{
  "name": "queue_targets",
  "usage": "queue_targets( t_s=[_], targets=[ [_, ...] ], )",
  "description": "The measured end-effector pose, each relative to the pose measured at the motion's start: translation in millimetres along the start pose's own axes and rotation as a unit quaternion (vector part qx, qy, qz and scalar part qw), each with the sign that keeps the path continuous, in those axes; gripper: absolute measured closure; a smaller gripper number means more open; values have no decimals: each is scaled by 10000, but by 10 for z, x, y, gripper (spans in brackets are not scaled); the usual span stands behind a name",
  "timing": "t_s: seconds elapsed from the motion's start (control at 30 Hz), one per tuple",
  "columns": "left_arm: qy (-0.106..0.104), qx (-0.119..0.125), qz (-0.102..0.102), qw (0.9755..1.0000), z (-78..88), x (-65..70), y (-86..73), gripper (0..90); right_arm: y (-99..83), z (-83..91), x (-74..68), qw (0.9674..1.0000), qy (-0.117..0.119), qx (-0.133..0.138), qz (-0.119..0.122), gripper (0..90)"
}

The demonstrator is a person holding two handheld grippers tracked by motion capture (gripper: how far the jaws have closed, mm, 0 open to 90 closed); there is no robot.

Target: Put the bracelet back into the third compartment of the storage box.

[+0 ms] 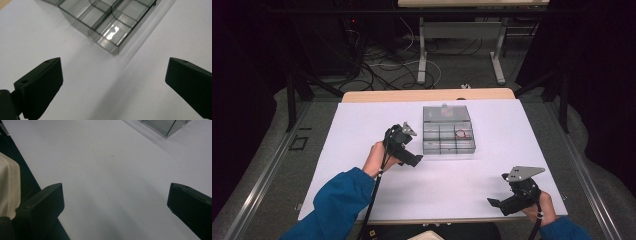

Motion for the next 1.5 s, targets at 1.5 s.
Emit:
queue_targets(
  t_s=[1.5],
  targets=[
    [386, 187, 286, 9987, 596, 374, -1327, 3, 3, 11, -3, 10000, -26, -4, -34, 7]
  ],
)
Point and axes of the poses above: each handheld gripper's, and its own axes: z roughly backward along the jaws, y roughly out of its top, x roughly to its right, the point moved 9 cm from there along -z, roughly forward along the jaws, and after that the axes turned 8 degrees about -y, right-handed, at the moved point
